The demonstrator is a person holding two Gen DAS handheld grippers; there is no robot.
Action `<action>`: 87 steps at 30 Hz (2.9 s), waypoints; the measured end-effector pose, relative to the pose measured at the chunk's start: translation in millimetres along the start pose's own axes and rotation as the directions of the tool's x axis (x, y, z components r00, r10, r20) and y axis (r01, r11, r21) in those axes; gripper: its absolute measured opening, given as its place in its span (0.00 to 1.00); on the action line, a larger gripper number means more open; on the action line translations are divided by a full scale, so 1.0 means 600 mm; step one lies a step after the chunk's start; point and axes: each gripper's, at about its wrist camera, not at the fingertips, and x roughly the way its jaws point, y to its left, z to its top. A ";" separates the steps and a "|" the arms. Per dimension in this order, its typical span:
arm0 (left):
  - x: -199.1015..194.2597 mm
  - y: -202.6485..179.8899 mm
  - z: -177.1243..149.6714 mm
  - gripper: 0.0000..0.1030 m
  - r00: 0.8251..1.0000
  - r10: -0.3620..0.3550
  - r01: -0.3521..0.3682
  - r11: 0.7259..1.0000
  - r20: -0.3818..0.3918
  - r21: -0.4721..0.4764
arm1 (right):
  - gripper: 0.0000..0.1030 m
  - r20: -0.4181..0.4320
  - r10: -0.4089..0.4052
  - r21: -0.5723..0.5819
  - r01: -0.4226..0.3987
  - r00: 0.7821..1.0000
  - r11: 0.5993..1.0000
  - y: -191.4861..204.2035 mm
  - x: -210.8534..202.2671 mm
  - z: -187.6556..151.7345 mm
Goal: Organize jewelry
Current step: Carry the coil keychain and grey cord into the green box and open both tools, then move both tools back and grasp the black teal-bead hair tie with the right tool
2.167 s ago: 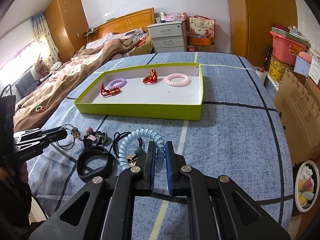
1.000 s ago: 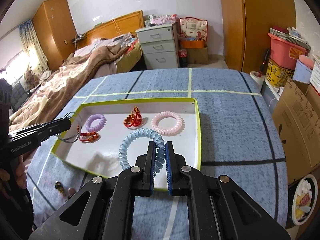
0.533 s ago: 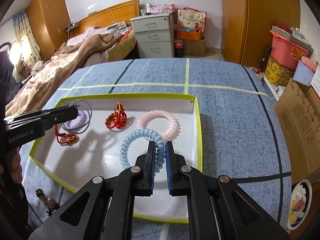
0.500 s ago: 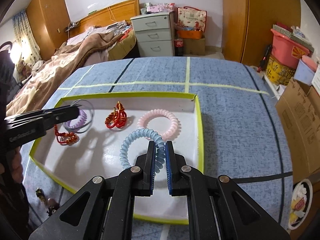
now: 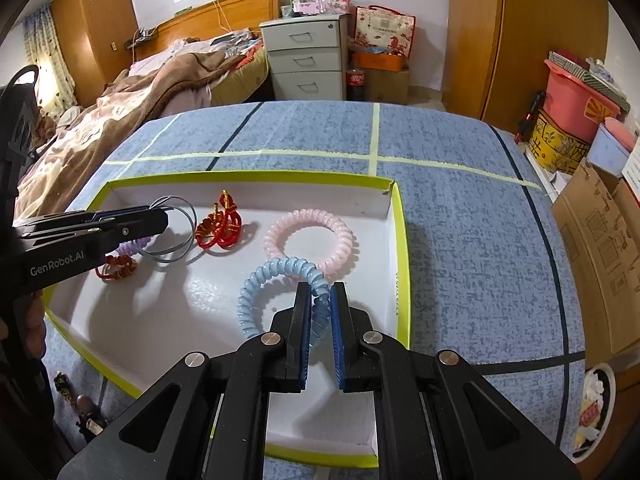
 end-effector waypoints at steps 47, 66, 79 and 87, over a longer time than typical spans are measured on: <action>-0.203 0.027 -0.156 0.50 0.983 0.029 -0.019 0.998 0.181 -0.060 | 0.38 0.057 0.115 -0.022 -0.114 0.992 0.993 0.043 -0.125 -0.123; -0.223 0.056 -0.251 0.50 0.986 0.017 0.002 0.993 0.168 -0.115 | 0.37 -0.007 0.139 -0.015 -0.139 0.990 0.990 0.091 -0.102 -0.175; -0.223 0.034 -0.261 0.50 0.988 -0.001 0.014 0.996 0.152 -0.085 | 0.13 0.007 0.112 -0.054 -0.112 0.994 0.992 0.094 -0.108 -0.187; -0.220 -0.014 -0.267 0.50 0.990 -0.041 0.041 0.999 0.134 0.003 | 0.13 0.051 0.116 -0.002 -0.116 0.992 0.993 0.064 -0.125 -0.186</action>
